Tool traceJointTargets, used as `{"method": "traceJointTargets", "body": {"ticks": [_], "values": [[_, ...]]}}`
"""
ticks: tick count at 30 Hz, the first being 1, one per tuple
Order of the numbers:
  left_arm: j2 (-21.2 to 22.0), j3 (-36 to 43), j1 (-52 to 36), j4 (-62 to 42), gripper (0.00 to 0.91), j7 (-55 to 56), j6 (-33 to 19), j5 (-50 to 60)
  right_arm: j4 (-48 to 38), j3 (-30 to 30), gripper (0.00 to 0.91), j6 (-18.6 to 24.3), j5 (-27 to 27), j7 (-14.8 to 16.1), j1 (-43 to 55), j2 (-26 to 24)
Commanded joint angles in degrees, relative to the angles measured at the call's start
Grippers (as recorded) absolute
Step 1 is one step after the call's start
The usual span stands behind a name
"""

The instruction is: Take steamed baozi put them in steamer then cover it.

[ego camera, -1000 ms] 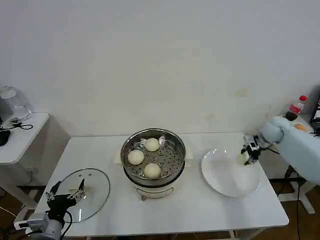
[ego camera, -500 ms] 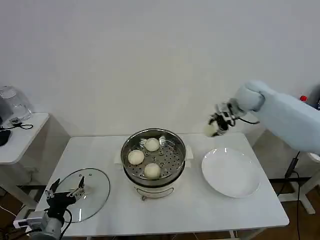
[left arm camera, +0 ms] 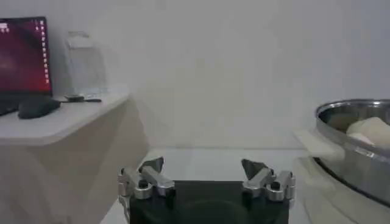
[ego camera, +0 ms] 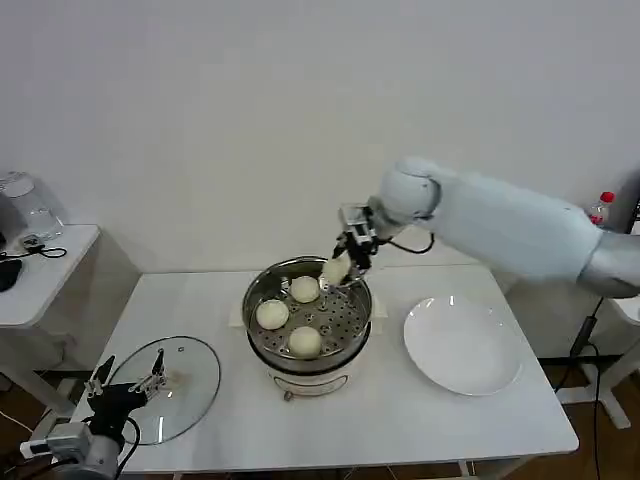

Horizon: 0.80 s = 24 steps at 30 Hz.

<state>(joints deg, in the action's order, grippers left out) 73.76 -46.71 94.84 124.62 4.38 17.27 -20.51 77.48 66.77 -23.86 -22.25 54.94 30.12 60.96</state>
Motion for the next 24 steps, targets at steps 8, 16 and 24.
{"method": "traceJointTargets", "body": {"ticks": [8,16,24], "values": [[-0.01,-0.06,-0.23,-0.29,0.907,-0.03,-0.03,-0.07,-0.56,3.91,0.625,-5.35,-2.75,-2.69,-2.91,3.27],[-0.12,-0.14,-0.22,-0.49,0.907,-0.05,-0.08,-0.13,-2.07,3.96,0.625,-4.87,-0.63,-2.34,-4.21,3.48],[-0.02,-0.21,-0.22,-0.42,0.907,0.01,-0.10,-0.31,-3.45,3.65,0.625,-3.93,1.45,-2.00,-5.04,4.42]]}}
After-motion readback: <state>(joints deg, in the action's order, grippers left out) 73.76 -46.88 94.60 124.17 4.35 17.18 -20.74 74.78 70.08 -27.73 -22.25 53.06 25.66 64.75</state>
